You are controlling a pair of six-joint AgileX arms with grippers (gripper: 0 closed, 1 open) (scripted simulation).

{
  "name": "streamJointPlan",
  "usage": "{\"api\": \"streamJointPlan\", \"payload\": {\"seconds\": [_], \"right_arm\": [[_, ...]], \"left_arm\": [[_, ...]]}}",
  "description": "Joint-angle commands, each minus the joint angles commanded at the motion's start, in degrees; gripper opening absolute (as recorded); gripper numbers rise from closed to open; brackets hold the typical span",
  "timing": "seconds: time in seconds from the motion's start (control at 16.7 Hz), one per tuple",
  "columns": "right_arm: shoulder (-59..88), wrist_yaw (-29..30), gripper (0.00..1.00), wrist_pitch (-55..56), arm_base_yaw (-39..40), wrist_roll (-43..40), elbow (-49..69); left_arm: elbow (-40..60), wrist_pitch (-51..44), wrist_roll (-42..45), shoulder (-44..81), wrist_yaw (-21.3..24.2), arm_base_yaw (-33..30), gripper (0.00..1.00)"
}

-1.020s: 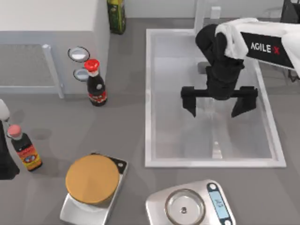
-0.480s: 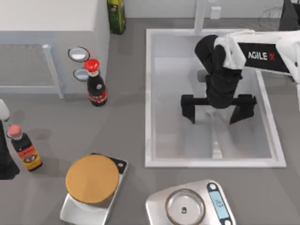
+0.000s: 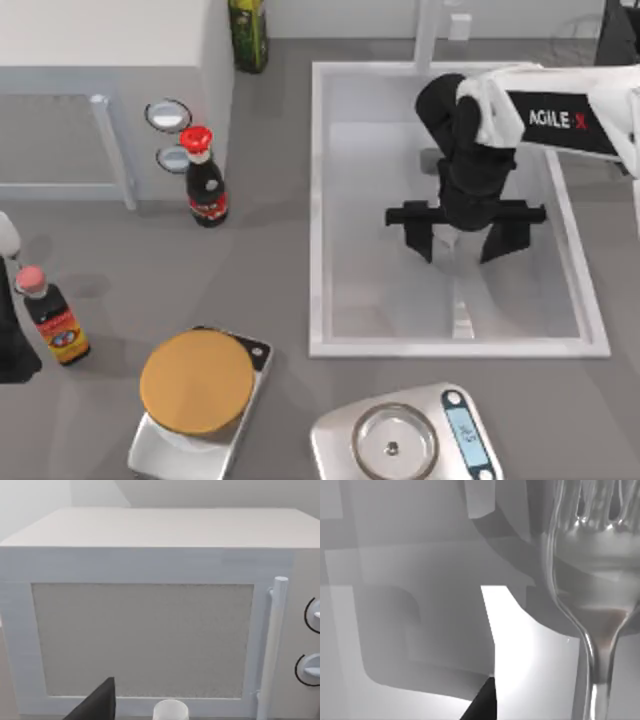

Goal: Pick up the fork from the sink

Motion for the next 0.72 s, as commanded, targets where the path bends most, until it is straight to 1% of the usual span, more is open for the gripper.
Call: {"api": "streamJointPlan", "payload": {"seconds": [0.24, 0.3, 0.72], "right_arm": [[0.0, 0.0, 0.02, 0.0, 0.0, 0.0, 0.0], [0.0, 0.0, 0.0, 0.0, 0.0, 0.0, 0.0], [0.0, 0.0, 0.0, 0.0, 0.0, 0.0, 0.0]], "left_arm": [[0.0, 0.0, 0.0, 0.0, 0.0, 0.0, 1.0], [0.0, 0.0, 0.0, 0.0, 0.0, 0.0, 1.0], [0.0, 0.0, 0.0, 0.0, 0.0, 0.0, 1.0]]}}
